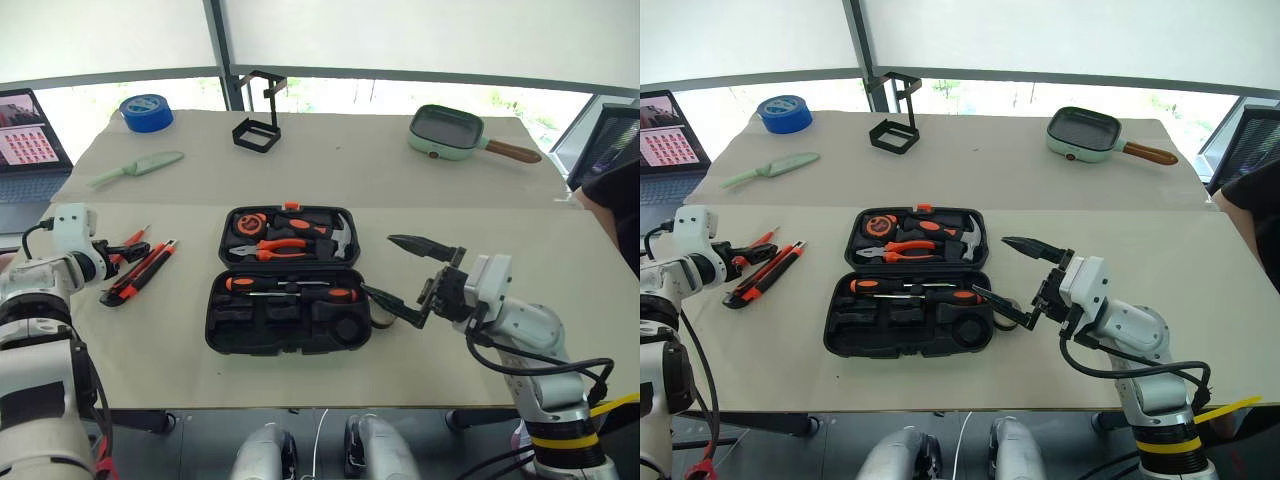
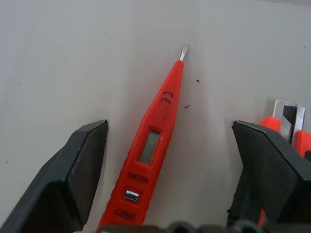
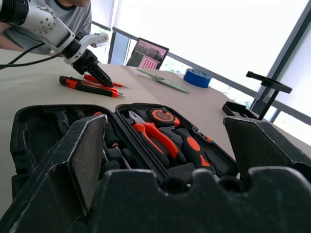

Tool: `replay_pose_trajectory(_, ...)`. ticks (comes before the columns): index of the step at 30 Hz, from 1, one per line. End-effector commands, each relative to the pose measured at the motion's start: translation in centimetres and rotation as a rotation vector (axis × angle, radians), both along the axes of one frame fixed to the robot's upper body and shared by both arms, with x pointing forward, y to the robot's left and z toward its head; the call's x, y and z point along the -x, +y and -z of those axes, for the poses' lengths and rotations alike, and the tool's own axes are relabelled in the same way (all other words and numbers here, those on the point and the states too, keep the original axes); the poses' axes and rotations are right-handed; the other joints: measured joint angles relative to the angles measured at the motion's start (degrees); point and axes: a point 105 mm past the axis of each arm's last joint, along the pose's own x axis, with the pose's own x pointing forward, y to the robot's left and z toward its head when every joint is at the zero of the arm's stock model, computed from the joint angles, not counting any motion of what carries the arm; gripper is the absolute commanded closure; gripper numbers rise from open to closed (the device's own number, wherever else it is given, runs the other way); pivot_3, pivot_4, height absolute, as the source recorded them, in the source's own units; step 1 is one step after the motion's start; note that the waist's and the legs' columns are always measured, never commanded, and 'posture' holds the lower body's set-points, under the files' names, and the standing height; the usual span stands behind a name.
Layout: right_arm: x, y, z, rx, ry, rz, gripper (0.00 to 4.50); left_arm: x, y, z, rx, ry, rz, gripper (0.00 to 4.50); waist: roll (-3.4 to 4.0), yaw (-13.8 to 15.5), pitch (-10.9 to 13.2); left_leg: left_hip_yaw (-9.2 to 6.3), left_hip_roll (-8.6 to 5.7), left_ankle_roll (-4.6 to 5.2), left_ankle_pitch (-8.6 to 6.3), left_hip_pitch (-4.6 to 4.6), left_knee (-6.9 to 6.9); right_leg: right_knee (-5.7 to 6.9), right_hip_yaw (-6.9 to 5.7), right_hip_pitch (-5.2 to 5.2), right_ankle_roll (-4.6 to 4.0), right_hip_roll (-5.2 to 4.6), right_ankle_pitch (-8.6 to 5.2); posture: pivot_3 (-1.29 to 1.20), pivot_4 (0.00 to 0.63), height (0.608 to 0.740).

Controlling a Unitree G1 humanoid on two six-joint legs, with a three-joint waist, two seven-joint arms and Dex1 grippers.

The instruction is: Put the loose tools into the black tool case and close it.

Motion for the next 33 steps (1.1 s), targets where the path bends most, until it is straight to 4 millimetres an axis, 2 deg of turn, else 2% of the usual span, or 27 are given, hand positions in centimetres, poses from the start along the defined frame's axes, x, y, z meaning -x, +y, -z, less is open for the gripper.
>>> replay_pose_trajectory(1, 0.4, -0.2, -1.2, -0.006, -0.045, 0.001, 0.0, 0.9, 0.4, 1.6, 0.042, 0.037, -0.023, 1.67, 0.0, 0.0, 0.0, 0.0, 0.0, 0.0, 0.0, 0.02, 0.0, 0.02, 0.02, 0.0, 0.0, 0.0, 0.0, 0.0, 0.15, 0.74)
replay_pose_trajectory(4, 0.3, -0.3, -1.1, 0.001, -0.044, 0.0, 0.0, 0.9, 0.4, 1.7, 0.054, 0.026, -0.03, 2.72, 0.0, 0.1, 0.0, 0.0, -0.01, 0.01, 0.0, 0.04, 0.0, 0.04, 0.02, 0.02, 0.0, -0.02, 0.0, 0.0, 0.15, 0.74)
replay_pose_trajectory(5, 0.2, -0.3, -1.1, 0.003, -0.042, -0.001, 0.0, 1.0, 0.5, 1.6, 0.052, 0.019, -0.031, 2.94, 0.0, 0.1, 0.0, 0.0, -0.02, 0.01, 0.0, 0.05, 0.01, 0.04, 0.02, 0.02, 0.0, -0.02, 0.0, 0.0, 0.15, 0.74)
replay_pose_trajectory(6, 0.2, -0.3, -1.1, 0.007, -0.04, -0.001, 0.0, 1.0, 0.6, 1.5, 0.054, 0.01, -0.036, 3.39, 0.0, 0.1, 0.0, 0.0, -0.02, 0.02, -0.01, 0.05, 0.02, 0.04, 0.02, 0.02, 0.0, -0.03, 0.0, 0.0, 0.15, 0.74)
replay_pose_trajectory(8, 0.1, -0.5, -1.0, 0.011, -0.034, 0.001, 0.0, 0.7, 0.6, 0.6, 0.041, -0.068, -0.006, 4.0, 0.0, 0.1, 0.0, 0.01, -0.03, 0.04, -0.01, 0.05, 0.03, 0.04, 0.02, 0.03, -0.01, -0.04, 0.0, 0.0, 0.15, 0.74)
replay_pose_trajectory(11, 0.1, -0.6, -0.7, 0.022, -0.029, 0.0, 0.0, 0.3, 0.3, -1.8, 0.072, -0.237, 0.042, 4.02, -0.01, 0.1, 0.0, 0.03, -0.02, 0.04, -0.02, 0.06, 0.03, 0.05, 0.02, 0.03, -0.05, -0.05, 0.03, 0.0, 0.15, 0.74)
replay_pose_trajectory(13, 0.1, -0.8, -0.9, 0.029, -0.036, 0.0, 0.0, 0.3, 0.3, -4.6, 0.057, -0.379, 0.092, 4.02, -0.05, 0.1, 0.0, 0.02, 0.0, 0.04, -0.02, 0.05, 0.04, 0.05, -0.01, 0.02, -0.08, -0.06, 0.05, 0.0, 0.15, 0.74)
replay_pose_trajectory(15, 0.2, -0.9, -1.0, 0.033, -0.042, -0.003, 0.0, 0.5, -0.7, -6.6, 0.025, -0.474, 0.203, 4.02, -0.2, 0.2, 0.1, 0.01, 0.02, 0.04, -0.02, -0.01, 0.07, 0.05, -0.06, 0.0, -0.14, -0.06, 0.08, 0.0, 0.15, 0.74)
replay_pose_trajectory(17, 0.4, -1.1, -1.4, 0.037, -0.049, -0.01, 0.0, 1.1, -3.4, -7.9, -0.053, -0.505, 0.432, 4.02, -0.22, 0.2, 0.1, -0.03, 0.01, 0.04, -0.02, -0.05, 0.1, 0.04, -0.12, 0.0, -0.23, -0.1, 0.14, 0.0, 0.15, 0.74)
replay_pose_trajectory(20, 1.1, -1.7, -1.4, 0.095, -0.039, -0.057, 0.0, 3.9, -9.9, -9.0, -0.148, -0.51, 0.909, 4.02, -0.21, 0.3, 0.1, 0.0, -0.05, 0.07, -0.04, -0.05, 0.11, 0.02, -0.09, 0.01, -0.32, -0.18, 0.19, 0.0, 0.15, 0.74)
replay_pose_trajectory(24, 1.5, -2.5, -0.9, 0.133, 0.001, -0.082, 0.0, 7.3, -14.8, -7.8, -0.201, -0.369, 1.251, 4.02, -0.21, 0.3, 0.1, 0.0, -0.07, 0.09, -0.05, -0.03, 0.14, 0.03, -0.08, 0.04, -0.31, -0.24, 0.18, 0.0, 0.15, 0.74)
replay_pose_trajectory(27, 1.5, -2.5, -0.7, 0.142, 0.011, -0.089, 0.0, 8.9, -16.9, -6.5, -0.228, -0.269, 1.395, 4.02, -0.19, 0.2, 0.1, -0.01, -0.02, 0.09, -0.05, -0.01, 0.12, 0.05, -0.07, 0.03, 0.0, -0.19, -0.01, 0.0, 0.15, 0.74)
replay_pose_trajectory(33, 1.5, -1.6, -0.3, 0.137, 0.02, -0.107, 0.0, 8.8, -19.1, -3.4, -0.397, -0.097, 1.497, 4.02, -0.12, 0.3, 0.1, -0.02, 0.02, 0.08, -0.04, 0.06, 0.12, 0.05, 0.08, 0.05, 0.03, -0.05, -0.03, 0.0, 0.15, 0.74)
